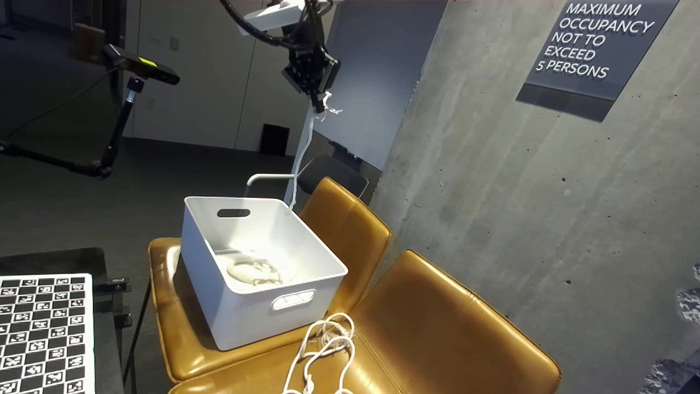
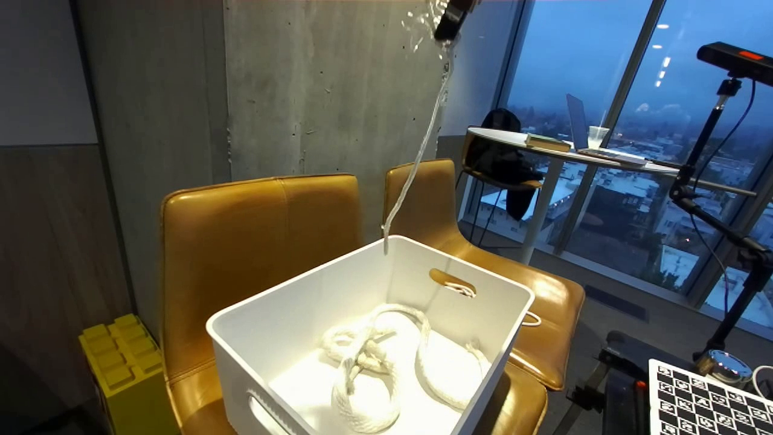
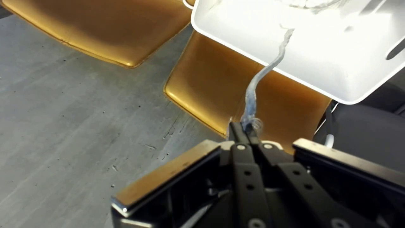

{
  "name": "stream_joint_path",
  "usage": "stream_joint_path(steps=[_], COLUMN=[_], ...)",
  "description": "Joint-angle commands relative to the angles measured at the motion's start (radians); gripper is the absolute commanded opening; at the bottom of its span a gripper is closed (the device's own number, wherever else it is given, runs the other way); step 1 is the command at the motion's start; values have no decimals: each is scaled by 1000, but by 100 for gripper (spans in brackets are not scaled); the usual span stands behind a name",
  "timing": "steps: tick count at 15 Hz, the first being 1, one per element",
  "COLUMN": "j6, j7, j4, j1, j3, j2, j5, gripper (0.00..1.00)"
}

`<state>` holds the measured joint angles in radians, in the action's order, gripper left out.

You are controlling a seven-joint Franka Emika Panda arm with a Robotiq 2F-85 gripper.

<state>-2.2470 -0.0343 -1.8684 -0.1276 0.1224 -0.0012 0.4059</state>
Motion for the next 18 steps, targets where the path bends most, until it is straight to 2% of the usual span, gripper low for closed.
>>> stream_joint_path(steps=[1,7,11,18], j6=[-56,-102,-131,-179], j7=[-39,7,70,221], j4=[-119,-229,-262,-250], j1=[-2,36,106,244], j3=[5,-32,-102,-235], j2=[-30,-39,-16,106], j5=[-33,-94,-117,-176], gripper=[29,70,99,100])
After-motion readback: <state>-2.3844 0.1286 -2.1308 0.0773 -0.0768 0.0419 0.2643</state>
